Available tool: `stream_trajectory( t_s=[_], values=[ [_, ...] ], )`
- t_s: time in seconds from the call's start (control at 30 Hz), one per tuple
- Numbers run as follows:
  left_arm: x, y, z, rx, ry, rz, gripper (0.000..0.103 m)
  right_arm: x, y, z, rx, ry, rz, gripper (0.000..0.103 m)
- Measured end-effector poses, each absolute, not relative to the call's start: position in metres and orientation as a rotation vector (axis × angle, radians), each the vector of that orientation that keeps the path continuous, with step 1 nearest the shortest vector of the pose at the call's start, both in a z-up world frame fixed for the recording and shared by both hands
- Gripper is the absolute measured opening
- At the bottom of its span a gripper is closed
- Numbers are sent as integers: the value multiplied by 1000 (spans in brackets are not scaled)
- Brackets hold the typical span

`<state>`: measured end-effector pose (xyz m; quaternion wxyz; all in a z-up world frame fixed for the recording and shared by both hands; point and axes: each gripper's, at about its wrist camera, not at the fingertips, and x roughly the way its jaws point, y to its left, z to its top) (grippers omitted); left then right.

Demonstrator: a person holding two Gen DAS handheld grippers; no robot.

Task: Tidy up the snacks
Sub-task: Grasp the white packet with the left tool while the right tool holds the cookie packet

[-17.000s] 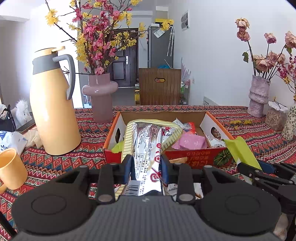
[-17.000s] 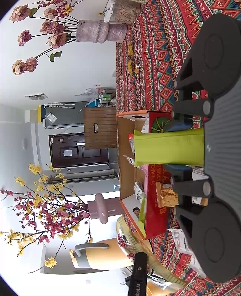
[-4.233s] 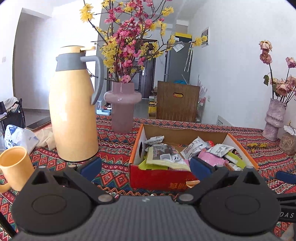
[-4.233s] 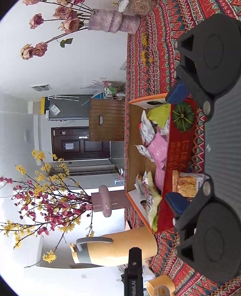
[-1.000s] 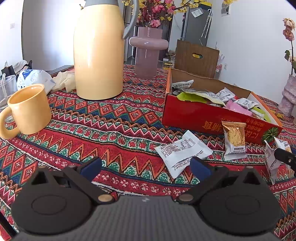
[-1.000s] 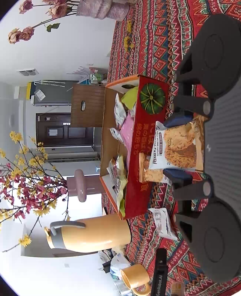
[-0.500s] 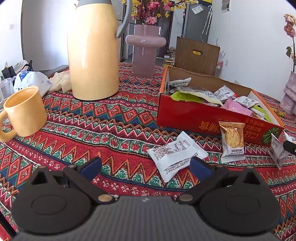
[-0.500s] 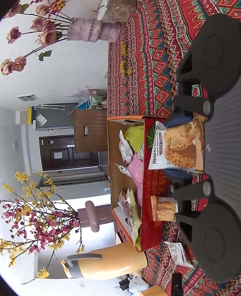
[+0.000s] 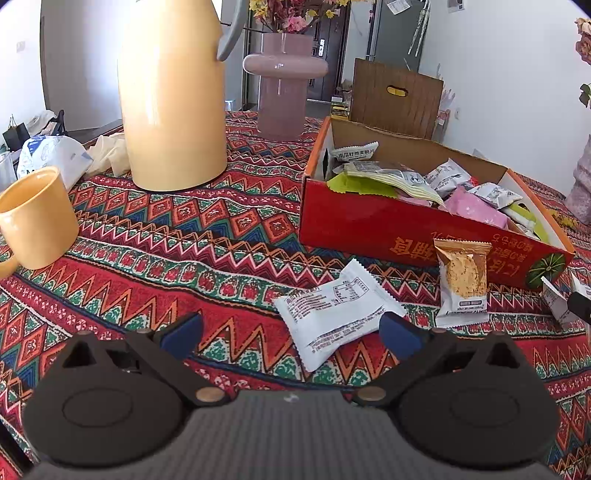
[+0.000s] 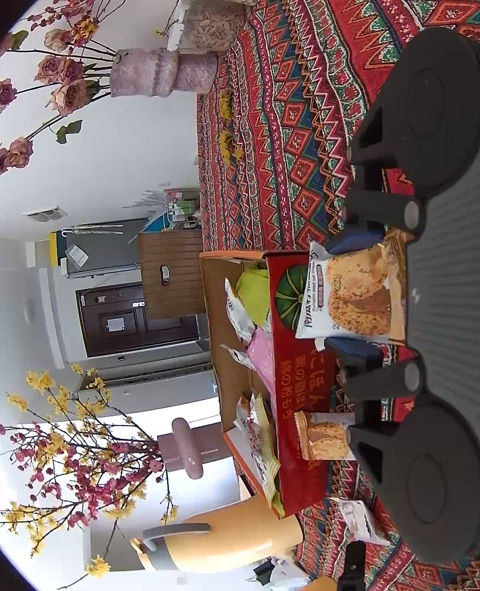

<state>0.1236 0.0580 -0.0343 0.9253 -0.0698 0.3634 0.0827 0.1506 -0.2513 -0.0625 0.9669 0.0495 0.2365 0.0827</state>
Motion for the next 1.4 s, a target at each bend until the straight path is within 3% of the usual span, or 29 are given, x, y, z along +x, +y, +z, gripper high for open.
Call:
stream_trajectory(
  t_s=[1.17,1.27,1.4],
  values=[
    [192,32,-55,-210,947,340,103,144,-252,-62,122,460,221,48],
    [186,32,-54,-198,937,328,98,144,-253,-62,122,460,220,48],
    [179,32,-51,-166,898,309,75,144,-252,-62,120,459,219,48]
  ],
)
